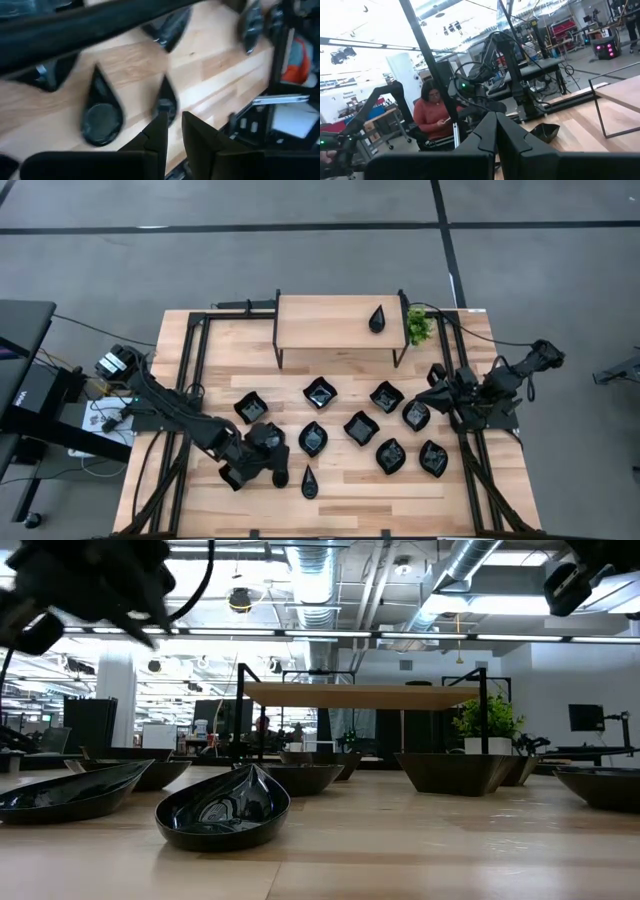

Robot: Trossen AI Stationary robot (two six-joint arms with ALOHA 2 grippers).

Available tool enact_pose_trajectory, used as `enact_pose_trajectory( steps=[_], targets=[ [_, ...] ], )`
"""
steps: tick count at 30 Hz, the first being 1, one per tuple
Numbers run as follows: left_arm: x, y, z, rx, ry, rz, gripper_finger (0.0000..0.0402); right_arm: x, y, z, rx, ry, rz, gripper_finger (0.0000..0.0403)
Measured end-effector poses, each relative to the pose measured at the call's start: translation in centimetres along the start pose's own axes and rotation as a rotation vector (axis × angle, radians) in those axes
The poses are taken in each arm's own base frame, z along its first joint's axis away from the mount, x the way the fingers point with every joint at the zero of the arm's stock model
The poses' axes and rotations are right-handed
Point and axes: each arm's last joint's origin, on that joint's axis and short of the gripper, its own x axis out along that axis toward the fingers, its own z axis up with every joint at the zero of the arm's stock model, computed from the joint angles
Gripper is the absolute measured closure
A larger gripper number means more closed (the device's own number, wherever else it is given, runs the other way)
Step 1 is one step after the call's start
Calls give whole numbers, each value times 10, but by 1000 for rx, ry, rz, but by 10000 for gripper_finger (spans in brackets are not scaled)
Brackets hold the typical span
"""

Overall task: Pick & Place Mini shaped plates
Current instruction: Stack the drop-shaped plate on top of the other drop-shaped plates on the shelf

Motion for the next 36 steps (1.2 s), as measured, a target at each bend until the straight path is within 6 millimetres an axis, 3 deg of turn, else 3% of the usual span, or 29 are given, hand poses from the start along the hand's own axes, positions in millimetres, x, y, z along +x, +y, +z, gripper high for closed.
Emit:
enact_pose_trajectory(
  steps=[4,7,11,15,21,36],
  targets=[
    [0,-18,-6,-2,-12,-25,344,0,0,0,0,0,0,401],
    [6,-26,-11,23,-13,69,344,0,0,0,-1,2,-1,401],
    [21,-19,-19,37,28,321,344,0,0,0,-2,3,-2,401],
    [31,-26,-27,31,62,344,344,0,-1,-1,-3,0,-23,401],
    [41,-10,-22,19,29,504,344,0,-1,0,-3,-2,-28,401],
    [45,-10,-18,11,-3,498,344,0,-1,0,5,-3,-27,401]
  ],
)
